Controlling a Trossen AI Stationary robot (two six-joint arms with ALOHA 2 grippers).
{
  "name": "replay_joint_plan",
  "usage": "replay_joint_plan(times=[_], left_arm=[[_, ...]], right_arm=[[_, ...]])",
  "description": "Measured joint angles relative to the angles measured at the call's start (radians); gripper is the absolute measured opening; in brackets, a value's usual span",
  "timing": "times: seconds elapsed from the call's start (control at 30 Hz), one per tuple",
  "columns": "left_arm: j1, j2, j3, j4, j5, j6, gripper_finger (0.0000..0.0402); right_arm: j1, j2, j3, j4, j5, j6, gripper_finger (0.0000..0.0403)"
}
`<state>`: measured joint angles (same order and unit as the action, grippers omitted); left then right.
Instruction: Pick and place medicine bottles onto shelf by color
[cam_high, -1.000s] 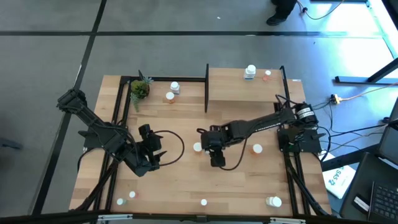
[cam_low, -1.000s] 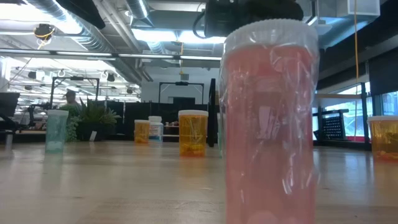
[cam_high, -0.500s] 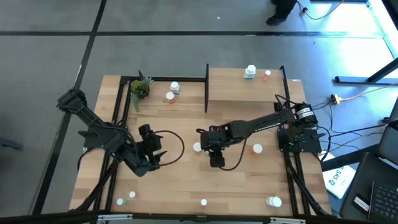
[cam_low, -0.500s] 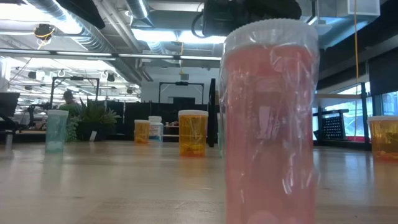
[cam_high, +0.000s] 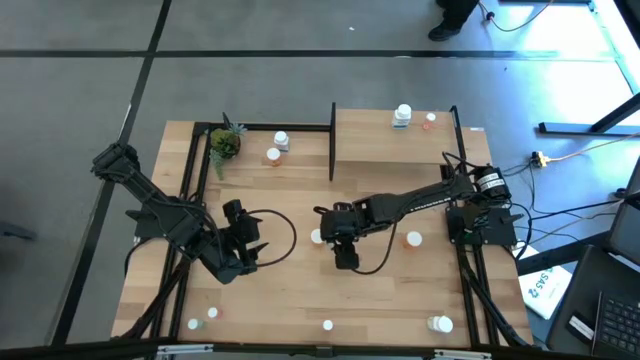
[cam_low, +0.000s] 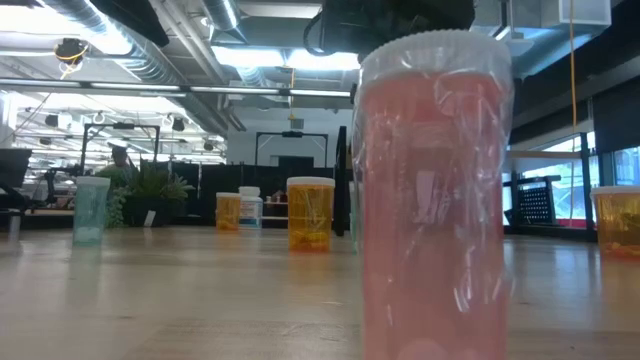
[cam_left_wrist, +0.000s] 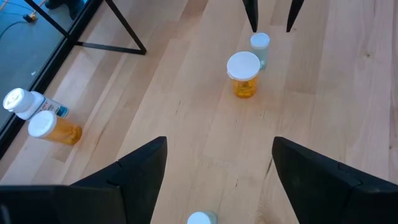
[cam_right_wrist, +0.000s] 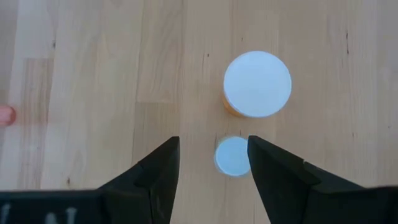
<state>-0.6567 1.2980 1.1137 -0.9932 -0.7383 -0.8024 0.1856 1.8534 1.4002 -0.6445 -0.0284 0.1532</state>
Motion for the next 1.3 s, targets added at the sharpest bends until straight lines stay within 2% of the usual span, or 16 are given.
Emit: replay_joint_plan(times=[0.67, 0.77, 1.03, 1.3], left_arm=[[0.0, 0.0, 0.0, 0.0, 0.0, 0.0, 0.0286], [0.0, 0.0, 0.0, 0.0, 0.0, 0.0, 0.0286], [0.0, 0.0, 0.0, 0.0, 0.0, 0.0, 0.0286], [0.0, 0.0, 0.0, 0.0, 0.0, 0.0, 0.0286]], right_arm=[[0.0, 0.005, 0.0, -0.017, 0.022, 0.002, 0.0193], [0.0, 0.011, 0.0, -0.023, 0.028, 0.002, 0.0212], [0.002, 0.011, 0.0, -0.039, 0.06, 0.0, 0.0297], [0.023, 0.014, 0.0, -0.039, 0.136, 0.0, 0.0308]])
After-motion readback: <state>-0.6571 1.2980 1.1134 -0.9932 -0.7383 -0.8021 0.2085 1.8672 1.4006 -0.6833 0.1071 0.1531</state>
